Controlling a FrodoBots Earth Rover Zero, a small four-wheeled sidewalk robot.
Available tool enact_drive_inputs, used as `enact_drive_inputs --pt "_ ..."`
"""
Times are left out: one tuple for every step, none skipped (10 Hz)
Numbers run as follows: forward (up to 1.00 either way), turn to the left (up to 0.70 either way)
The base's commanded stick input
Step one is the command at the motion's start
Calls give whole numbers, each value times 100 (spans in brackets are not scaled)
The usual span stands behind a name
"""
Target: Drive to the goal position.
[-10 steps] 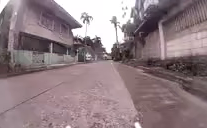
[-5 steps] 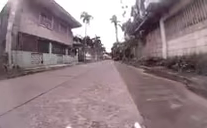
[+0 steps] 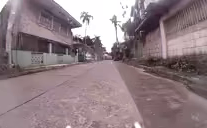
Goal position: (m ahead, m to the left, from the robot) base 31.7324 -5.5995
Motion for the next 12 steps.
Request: enact_drive_inputs --pt "0 0" --pt "0 0" --pt "0 0" --pt "0 0" --pt "0 0" --pt "0 0" --pt "13 0" --pt "46 0" --pt "70 0" --pt "70 0" --pt "70 0" --pt "70 0"
